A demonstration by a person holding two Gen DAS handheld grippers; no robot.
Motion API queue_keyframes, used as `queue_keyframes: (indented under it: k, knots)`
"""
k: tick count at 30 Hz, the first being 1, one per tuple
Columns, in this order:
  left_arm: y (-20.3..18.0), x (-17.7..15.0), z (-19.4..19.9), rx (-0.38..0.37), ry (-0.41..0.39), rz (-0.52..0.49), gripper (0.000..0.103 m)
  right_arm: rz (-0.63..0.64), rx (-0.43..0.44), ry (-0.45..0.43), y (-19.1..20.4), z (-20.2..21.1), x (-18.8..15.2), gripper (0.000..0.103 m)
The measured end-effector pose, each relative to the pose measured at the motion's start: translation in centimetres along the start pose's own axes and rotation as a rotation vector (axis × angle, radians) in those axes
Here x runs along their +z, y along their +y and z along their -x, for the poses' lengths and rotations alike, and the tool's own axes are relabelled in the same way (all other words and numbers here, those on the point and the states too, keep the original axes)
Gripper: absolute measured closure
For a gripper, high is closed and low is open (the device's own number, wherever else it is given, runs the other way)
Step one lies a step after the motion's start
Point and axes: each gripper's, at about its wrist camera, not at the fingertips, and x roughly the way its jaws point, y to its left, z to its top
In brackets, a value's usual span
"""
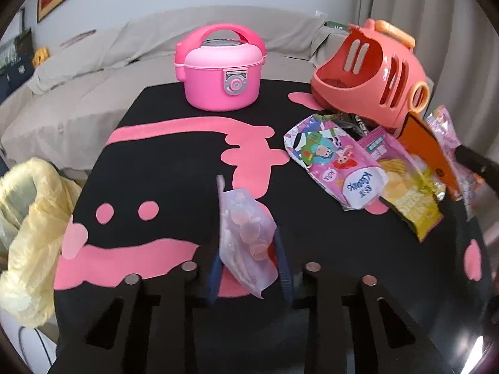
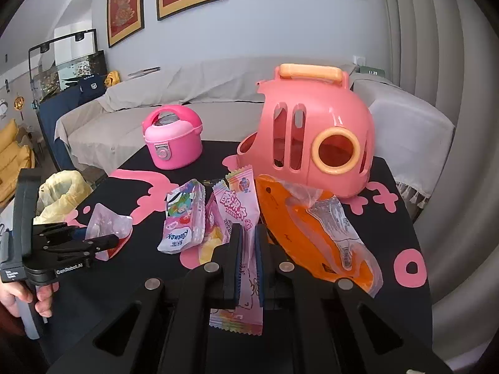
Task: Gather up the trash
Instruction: 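Grasp the clear plastic pouch with the left tool while the right tool grasps the pink candy wrapper, then lift the clear pouch with the left tool while the right tool holds the pink wrapper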
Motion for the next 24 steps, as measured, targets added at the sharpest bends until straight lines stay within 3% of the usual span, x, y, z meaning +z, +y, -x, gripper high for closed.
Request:
queue_keyframes:
  k: [4,11,24]
  knots:
    - [0.1,-0.2,1.1,-0.018,-0.009,0.000,0.094,-0.004,0.011,0.006,0.1,0.0,-0.2,0.096]
    - [-0.1,0.0,2.5,-0.050,-0.024,0.004,0.098,0.008,0.025,0.002,0.9,0.4,0.1,0.096]
    - [3.1,0.3,8.7,0.001,-0.139,0.049,0.099,0.083,0.082,-0.027,5.2,2.2,2.0,0.096]
